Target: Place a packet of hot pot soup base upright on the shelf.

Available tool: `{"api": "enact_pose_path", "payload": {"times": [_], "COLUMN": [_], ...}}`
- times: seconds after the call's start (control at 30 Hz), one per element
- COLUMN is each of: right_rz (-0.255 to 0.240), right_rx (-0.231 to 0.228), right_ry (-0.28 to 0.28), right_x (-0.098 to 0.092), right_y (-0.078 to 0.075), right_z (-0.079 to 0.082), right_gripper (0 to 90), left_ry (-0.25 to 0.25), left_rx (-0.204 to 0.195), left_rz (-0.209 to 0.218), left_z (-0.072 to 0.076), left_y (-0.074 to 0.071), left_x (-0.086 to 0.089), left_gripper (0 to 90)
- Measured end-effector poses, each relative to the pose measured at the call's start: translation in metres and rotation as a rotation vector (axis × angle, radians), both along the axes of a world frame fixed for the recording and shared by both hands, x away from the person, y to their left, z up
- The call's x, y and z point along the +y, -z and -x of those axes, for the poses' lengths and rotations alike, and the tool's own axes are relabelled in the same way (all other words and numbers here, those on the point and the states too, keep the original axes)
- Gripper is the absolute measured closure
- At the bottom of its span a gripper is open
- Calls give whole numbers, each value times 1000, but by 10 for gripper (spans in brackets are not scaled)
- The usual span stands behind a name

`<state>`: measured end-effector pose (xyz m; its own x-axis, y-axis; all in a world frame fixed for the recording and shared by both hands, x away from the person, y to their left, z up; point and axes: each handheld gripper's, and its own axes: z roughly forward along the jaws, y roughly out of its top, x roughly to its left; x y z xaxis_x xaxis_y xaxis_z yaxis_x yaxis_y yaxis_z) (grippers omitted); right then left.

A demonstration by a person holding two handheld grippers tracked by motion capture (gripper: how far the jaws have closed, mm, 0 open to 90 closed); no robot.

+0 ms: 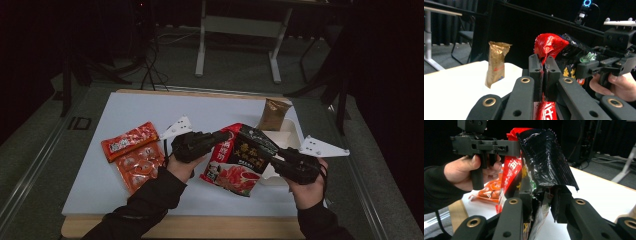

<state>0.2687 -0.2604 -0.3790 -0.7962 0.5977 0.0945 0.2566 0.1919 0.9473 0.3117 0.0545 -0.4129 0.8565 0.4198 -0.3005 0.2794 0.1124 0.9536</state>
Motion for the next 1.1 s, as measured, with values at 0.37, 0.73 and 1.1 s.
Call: {"api": "enact_pose_path", "payload": {"times": [0.37,0.73,1.1], "right_rz": [1,-22,-46], "right_rx": [-5,-45,-78], "right_ry": [28,36,86], "right_x": [-1,-11,-25], "right_y": [-14,-33,-52], "right_z": [2,-2,-10], "right_gripper": [773,773,771], "left_ry": [63,41,9], "left_rx": [-6,32,80], "left_rz": [-28,-55,-139], "left_z": [-4,-1,14], "left_y": [-2,-5,17], "left_x": [3,15,39], "left_gripper": [787,298,13]}}
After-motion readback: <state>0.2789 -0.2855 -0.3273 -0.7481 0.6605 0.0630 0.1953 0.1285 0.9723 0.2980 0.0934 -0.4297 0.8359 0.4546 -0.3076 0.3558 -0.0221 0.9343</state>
